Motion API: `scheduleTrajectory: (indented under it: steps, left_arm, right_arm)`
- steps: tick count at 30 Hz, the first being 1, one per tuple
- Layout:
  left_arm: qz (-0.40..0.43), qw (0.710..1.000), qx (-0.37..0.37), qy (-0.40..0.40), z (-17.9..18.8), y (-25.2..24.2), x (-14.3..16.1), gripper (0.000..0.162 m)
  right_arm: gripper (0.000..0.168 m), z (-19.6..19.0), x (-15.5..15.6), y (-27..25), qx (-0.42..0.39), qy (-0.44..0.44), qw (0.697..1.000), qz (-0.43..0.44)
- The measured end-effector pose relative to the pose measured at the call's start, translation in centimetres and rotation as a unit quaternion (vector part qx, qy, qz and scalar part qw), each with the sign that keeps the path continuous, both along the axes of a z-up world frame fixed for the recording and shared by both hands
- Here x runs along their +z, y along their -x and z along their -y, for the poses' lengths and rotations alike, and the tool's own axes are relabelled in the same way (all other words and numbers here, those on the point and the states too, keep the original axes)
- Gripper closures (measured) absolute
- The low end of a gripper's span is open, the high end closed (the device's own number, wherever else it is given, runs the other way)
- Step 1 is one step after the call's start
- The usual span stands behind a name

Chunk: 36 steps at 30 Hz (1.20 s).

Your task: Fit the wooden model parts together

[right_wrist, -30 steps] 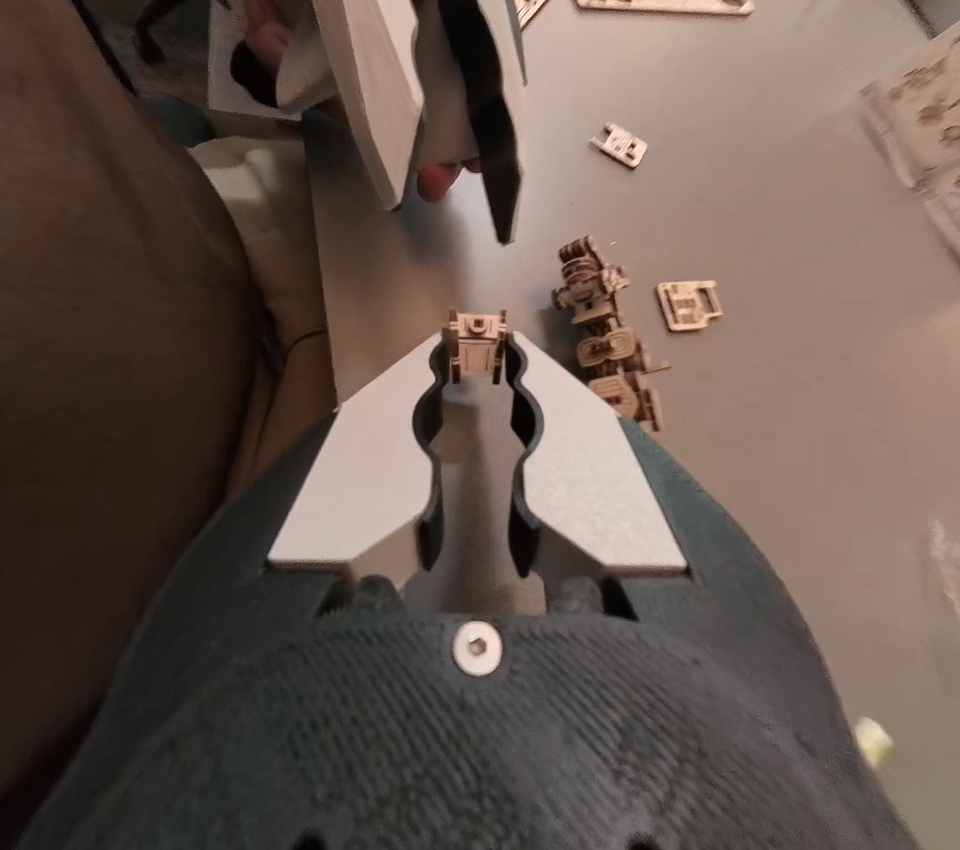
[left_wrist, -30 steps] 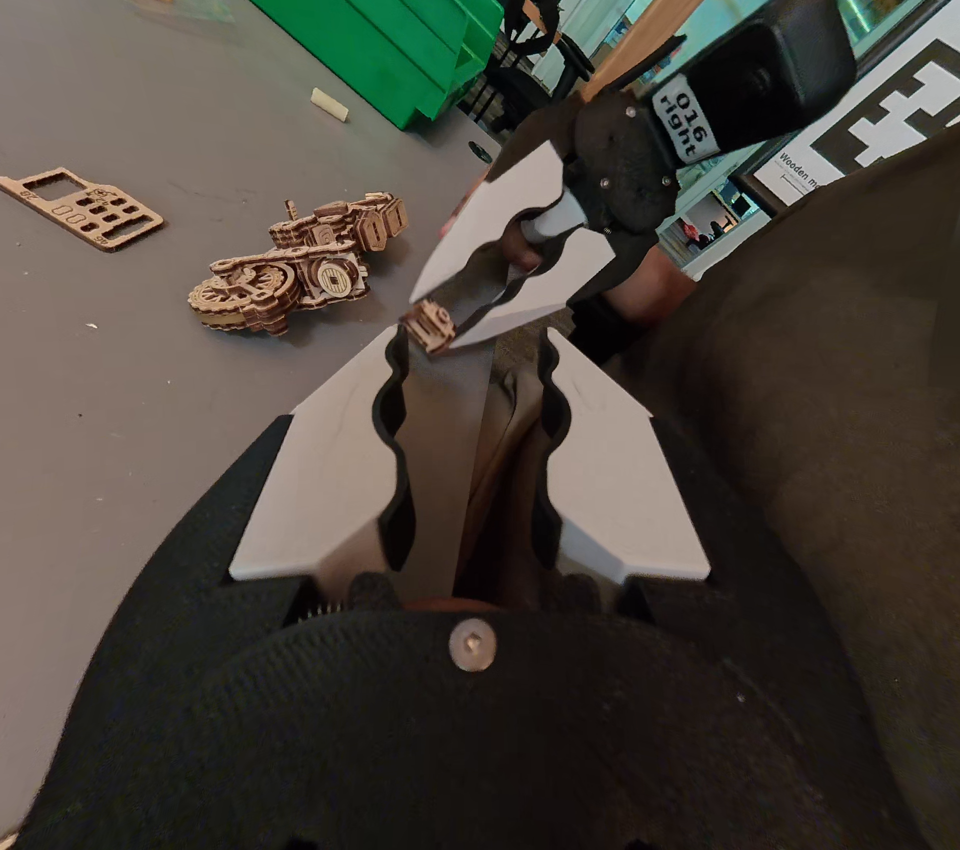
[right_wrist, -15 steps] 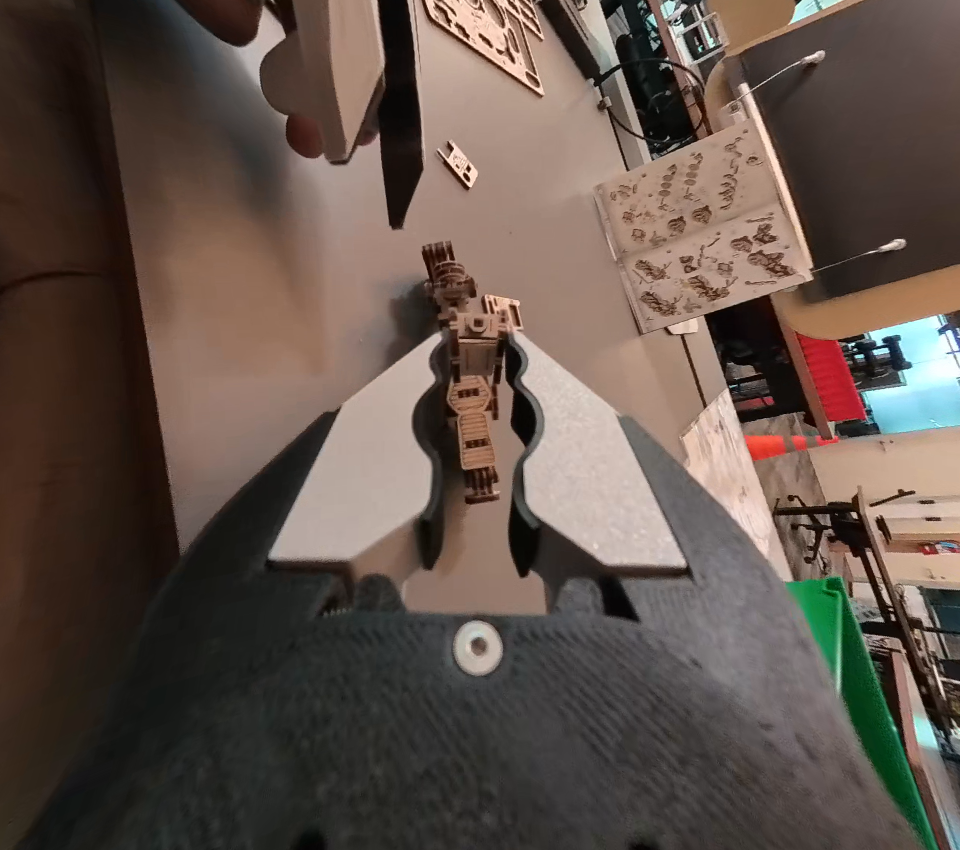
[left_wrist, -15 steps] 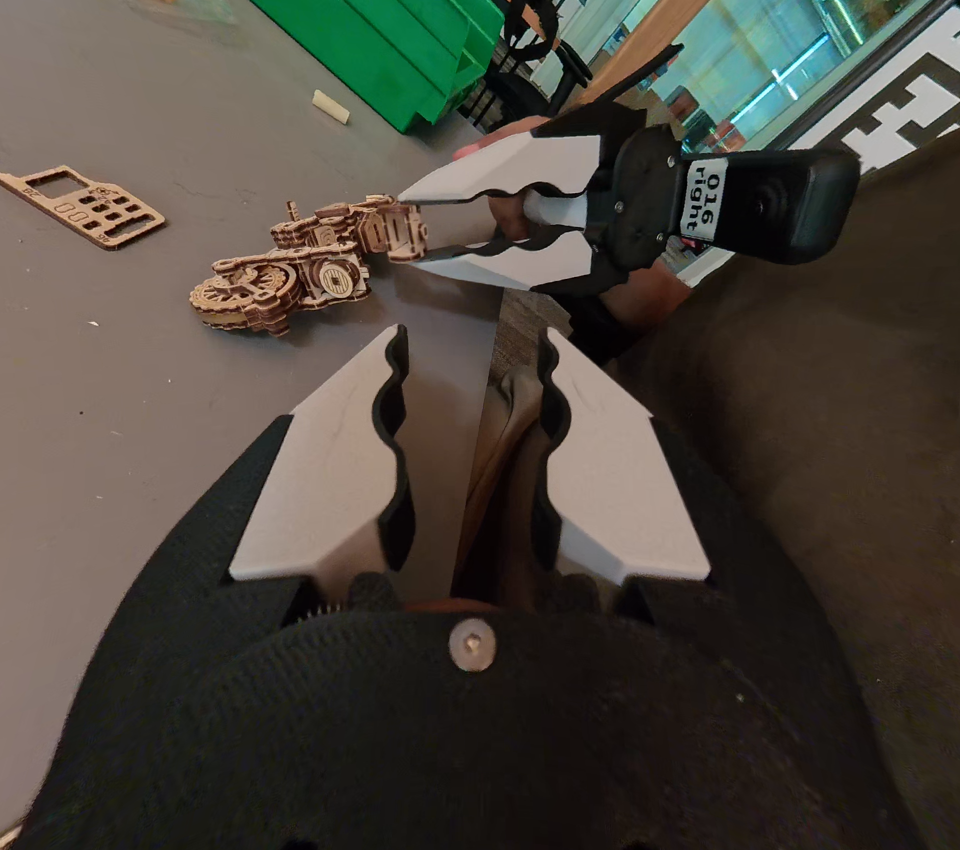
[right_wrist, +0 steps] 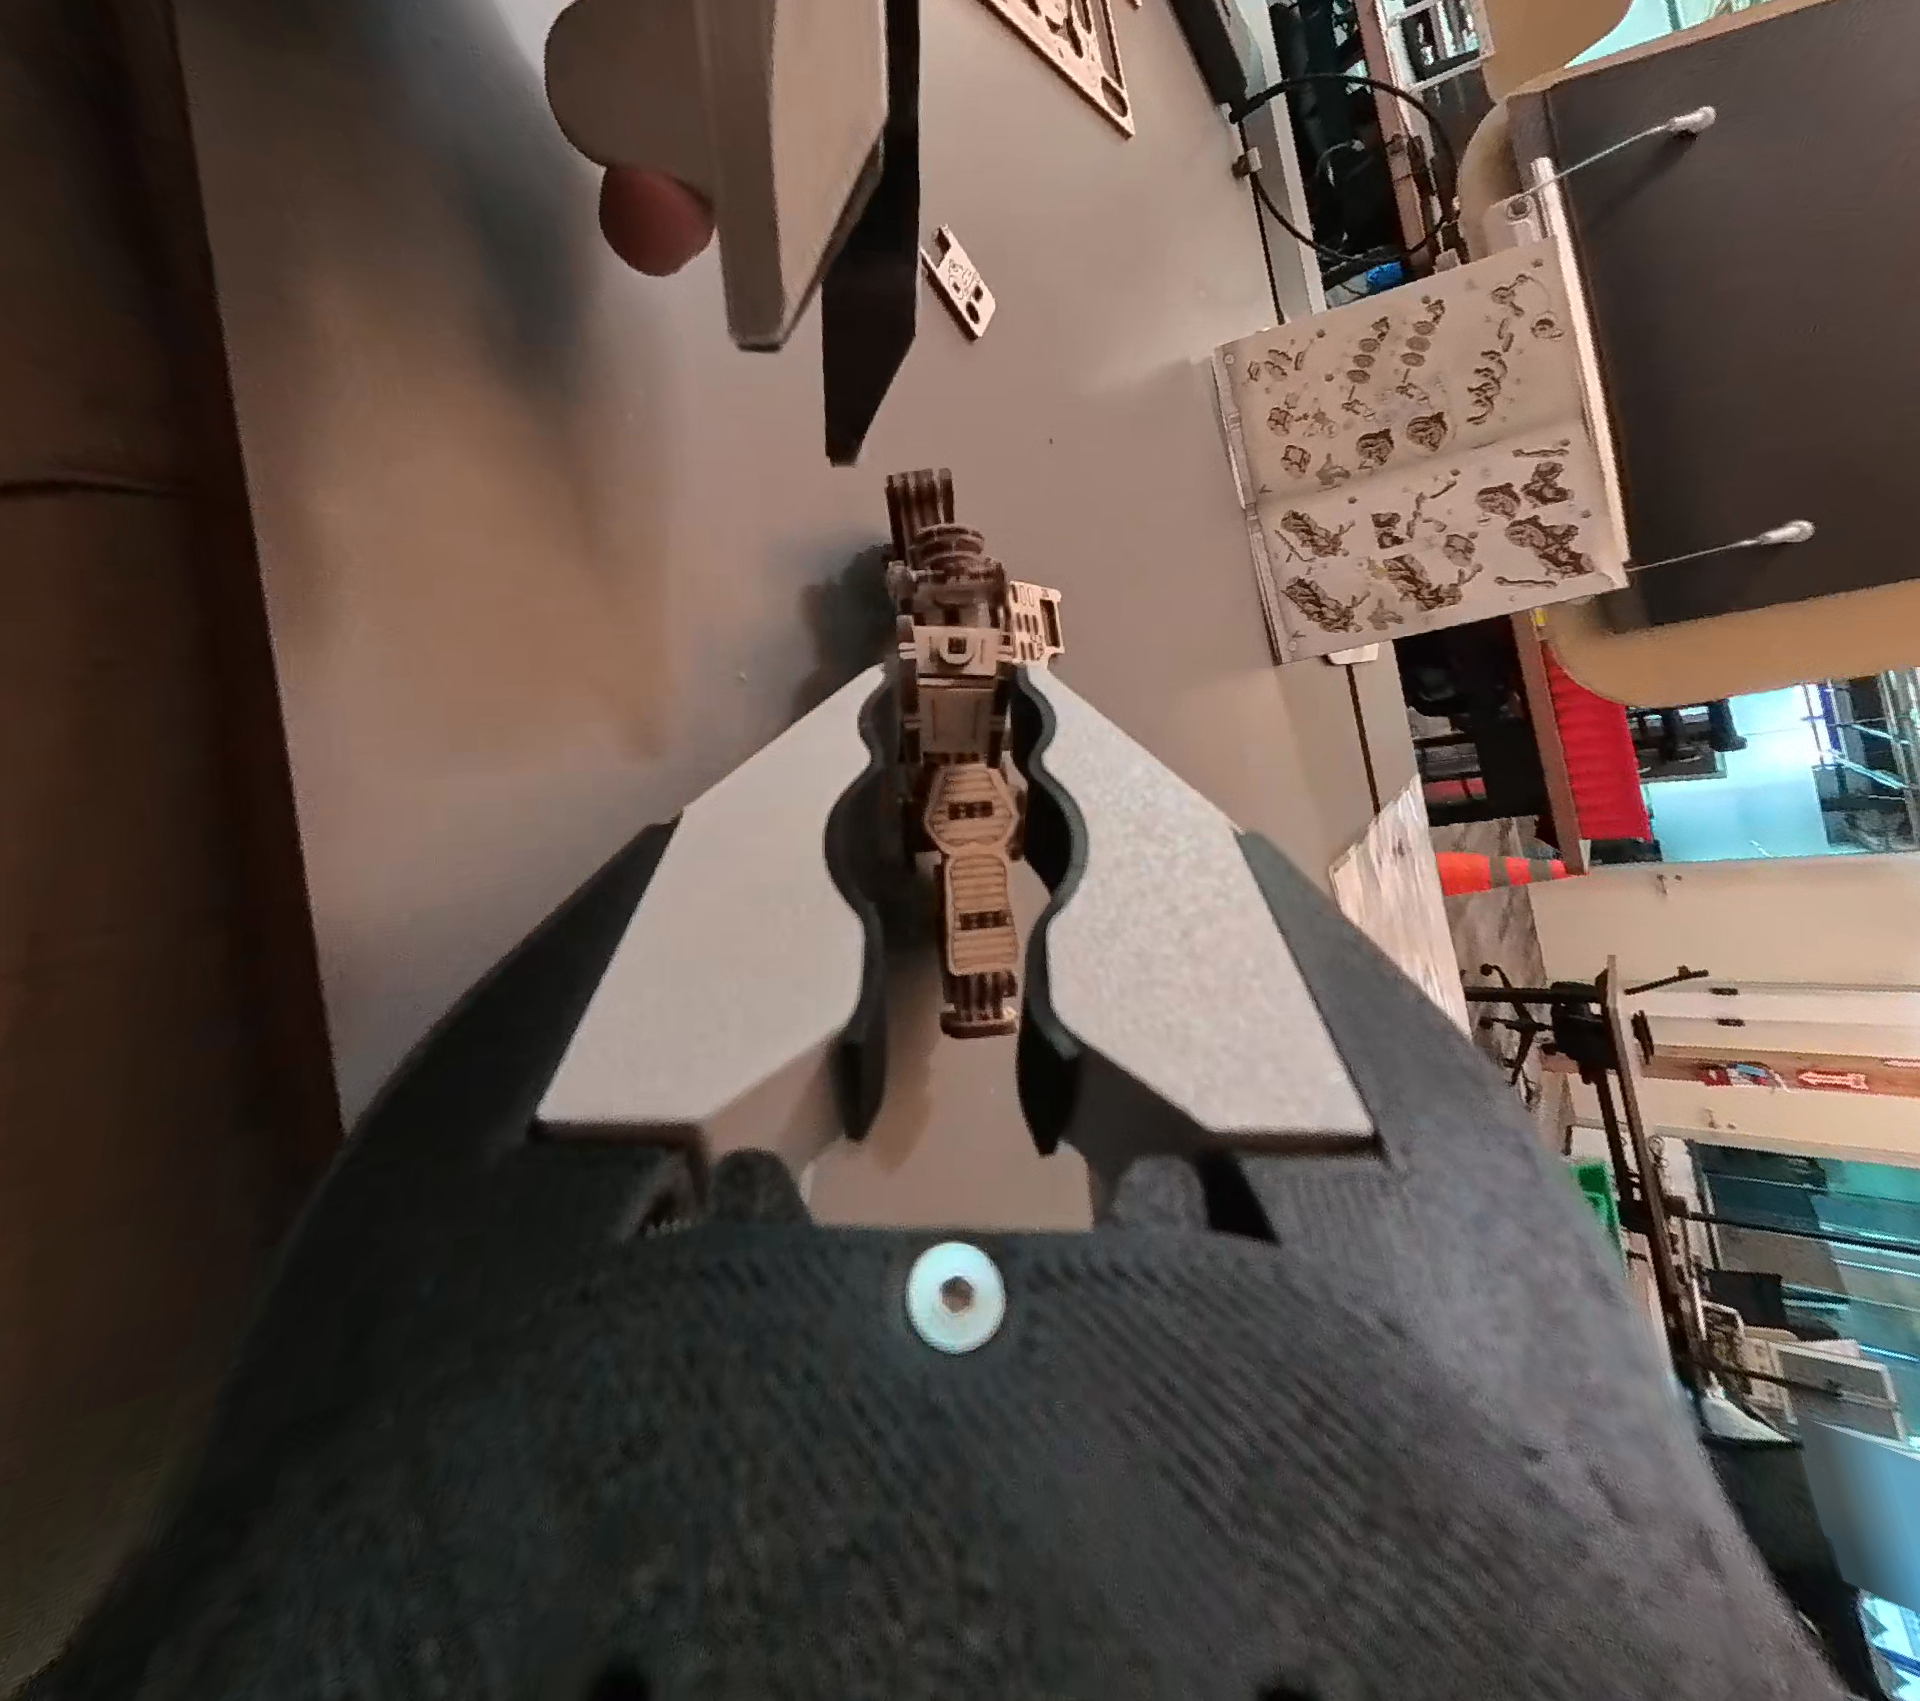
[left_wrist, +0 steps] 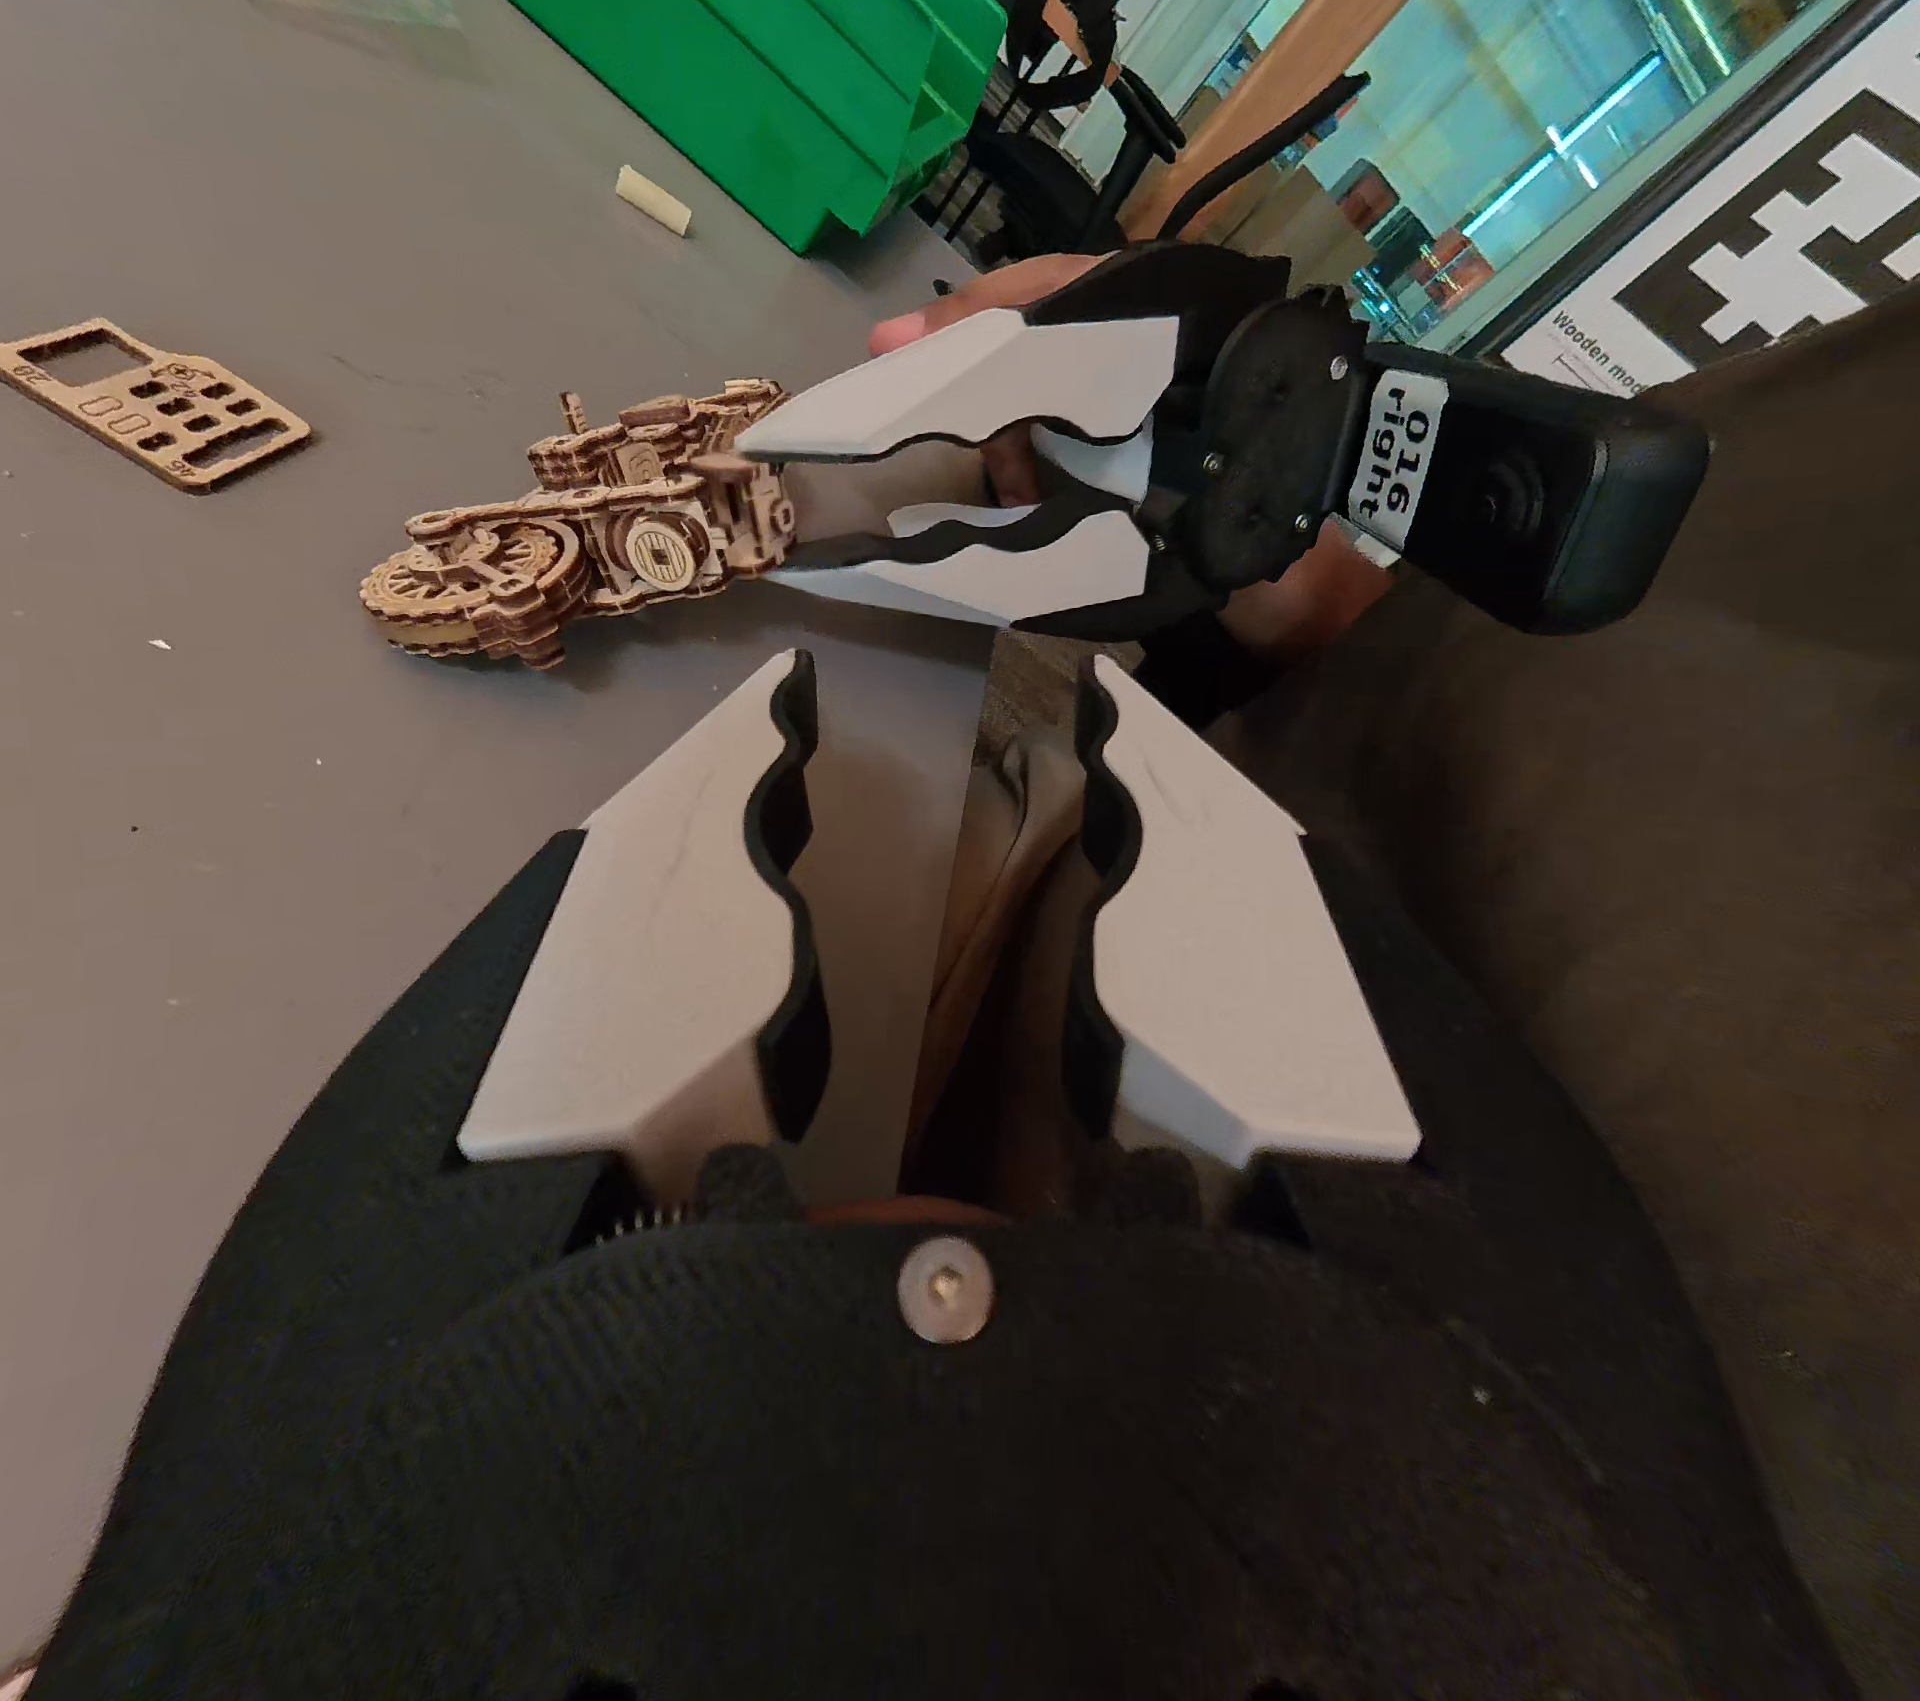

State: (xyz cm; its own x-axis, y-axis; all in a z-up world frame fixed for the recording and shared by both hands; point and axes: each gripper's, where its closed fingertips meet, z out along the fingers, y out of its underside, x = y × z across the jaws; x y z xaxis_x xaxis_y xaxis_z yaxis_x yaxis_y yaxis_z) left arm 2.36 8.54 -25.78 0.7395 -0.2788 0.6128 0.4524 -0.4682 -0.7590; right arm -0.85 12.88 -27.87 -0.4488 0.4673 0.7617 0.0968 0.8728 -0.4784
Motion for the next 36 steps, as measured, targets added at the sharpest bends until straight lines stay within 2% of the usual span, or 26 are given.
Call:
scheduleTrajectory:
  steps: [7, 36]
  left_arm:
    - [-0.007, 1.000, -0.003, 0.000, 0.03, -0.21, -0.06, 0.113]
    - [-0.002, 1.000, -0.003, 0.002, -0.04, -0.17, -0.15, 0.113]
  right_arm:
    - [0.149, -0.04, -0.33, 0.31, -0.006, -0.019, 1.000, 0.002]
    - [0.150, -0.40, -0.24, 0.57, -0.008, 0.008, 1.000, 0.000]
